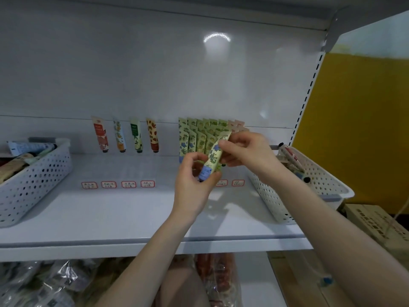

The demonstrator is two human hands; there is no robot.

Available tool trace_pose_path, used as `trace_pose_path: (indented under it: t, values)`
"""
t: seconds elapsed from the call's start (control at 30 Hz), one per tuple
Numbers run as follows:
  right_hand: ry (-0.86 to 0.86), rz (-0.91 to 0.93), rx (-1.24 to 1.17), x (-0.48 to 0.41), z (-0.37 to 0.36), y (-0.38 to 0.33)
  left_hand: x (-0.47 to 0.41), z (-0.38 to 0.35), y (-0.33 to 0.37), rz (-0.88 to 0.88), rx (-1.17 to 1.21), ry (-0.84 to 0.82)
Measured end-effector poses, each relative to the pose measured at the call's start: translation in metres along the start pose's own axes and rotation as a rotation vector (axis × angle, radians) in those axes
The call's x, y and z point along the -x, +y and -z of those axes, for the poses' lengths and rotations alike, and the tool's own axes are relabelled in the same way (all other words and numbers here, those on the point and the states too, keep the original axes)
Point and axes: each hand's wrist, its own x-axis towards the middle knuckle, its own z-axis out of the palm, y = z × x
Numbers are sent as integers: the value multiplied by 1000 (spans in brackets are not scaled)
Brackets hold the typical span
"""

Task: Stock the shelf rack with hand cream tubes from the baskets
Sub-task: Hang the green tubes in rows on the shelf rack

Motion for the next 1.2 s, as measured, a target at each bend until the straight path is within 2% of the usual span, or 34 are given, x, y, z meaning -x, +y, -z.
trace_pose_path:
  t: [0.23, 0.33, 0.43, 0.5, 0.63, 0.8, 0.93, 1.2]
  values:
    - [9, -29, -134, 5, 7, 5, 3, 0, 3, 58, 56, -32]
    - [-11, -41, -94, 5, 12, 10, 2, -3, -2, 47, 29, -54]
    - [42, -26, -56, 1, 16, 14, 2, -3, -12, 45, -24, -72]
    - [113, -5, -40, -4, 16, 19, 3, 6, -25, 64, -181, -101]
    - [227, 42, 124, -22, 4, 31, 4, 41, -61, 109, -705, -214]
    - [227, 129, 348, -42, -32, 37, 0, 81, -90, 201, -1142, -425]
    - [181, 170, 389, -59, -60, 43, 1, 89, -96, 243, -1168, -469]
    - [108, 33, 460, -88, -92, 54, 1, 89, -98, 195, -1192, -444]
